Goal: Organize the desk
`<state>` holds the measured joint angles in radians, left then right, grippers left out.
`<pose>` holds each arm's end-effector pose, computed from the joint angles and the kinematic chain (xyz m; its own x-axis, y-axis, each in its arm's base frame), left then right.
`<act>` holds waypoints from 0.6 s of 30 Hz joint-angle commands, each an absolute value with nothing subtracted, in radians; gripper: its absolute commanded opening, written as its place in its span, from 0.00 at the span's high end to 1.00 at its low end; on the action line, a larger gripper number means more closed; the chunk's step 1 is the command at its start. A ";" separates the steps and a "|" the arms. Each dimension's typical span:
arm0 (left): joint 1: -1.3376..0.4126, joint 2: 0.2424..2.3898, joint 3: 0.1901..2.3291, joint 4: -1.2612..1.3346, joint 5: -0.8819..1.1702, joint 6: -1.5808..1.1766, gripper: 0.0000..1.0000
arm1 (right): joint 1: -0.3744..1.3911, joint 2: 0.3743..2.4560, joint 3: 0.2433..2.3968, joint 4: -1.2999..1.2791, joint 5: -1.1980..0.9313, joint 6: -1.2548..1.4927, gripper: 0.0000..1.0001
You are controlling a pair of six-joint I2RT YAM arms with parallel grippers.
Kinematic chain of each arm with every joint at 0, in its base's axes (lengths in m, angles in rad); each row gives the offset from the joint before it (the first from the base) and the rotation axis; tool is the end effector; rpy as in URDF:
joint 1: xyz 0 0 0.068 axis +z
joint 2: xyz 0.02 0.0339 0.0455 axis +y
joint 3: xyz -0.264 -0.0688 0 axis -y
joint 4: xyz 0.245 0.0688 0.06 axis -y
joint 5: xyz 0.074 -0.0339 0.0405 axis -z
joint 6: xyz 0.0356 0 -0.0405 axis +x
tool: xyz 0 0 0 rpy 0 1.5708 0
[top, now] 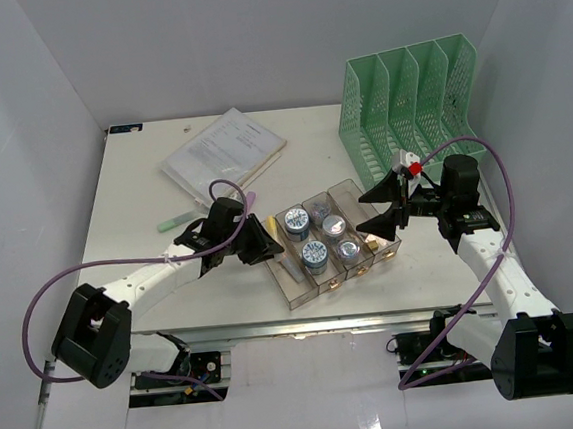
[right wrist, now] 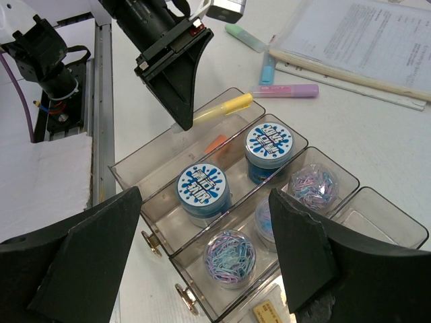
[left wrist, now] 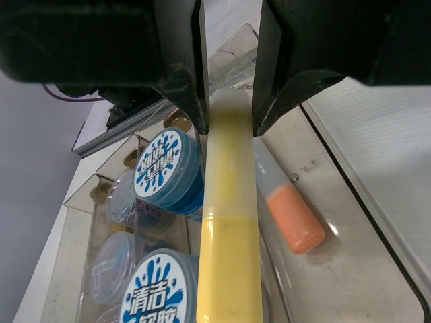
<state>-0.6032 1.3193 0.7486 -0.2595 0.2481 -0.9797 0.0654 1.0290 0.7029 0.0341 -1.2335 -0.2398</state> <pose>0.2142 -0.1582 0.2072 -0.9086 -0.3515 -0.2255 -0.1222 0.7401 -0.6612 0.2147 0.0477 0.2933 -0.0597 -0.0827 -0.9948 -0.9652 0.2589 0.0364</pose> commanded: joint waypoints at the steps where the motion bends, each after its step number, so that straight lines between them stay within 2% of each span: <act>1: -0.619 1.321 0.723 -0.211 0.253 -1.000 0.86 | 0.060 1.015 0.695 0.071 -1.236 -0.241 0.17; 4: -0.620 1.311 0.713 -0.206 0.250 -0.998 0.67 | 0.061 1.015 0.695 0.071 -1.238 -0.242 0.17; 6: -0.620 1.305 0.711 -0.205 0.249 -0.993 0.58 | 0.061 1.015 0.695 0.072 -1.236 -0.242 0.17; 9: -0.620 1.297 0.711 -0.210 0.247 -0.981 0.38 | 0.061 1.015 0.695 0.071 -1.236 -0.242 0.17; 13: -0.620 1.291 0.721 -0.223 0.246 -0.958 0.28 | 0.061 1.015 0.695 0.071 -1.239 -0.244 0.17; 18: -0.620 1.281 0.768 -0.260 0.241 -0.867 0.25 | 0.060 1.015 0.693 0.071 -1.241 -0.247 0.17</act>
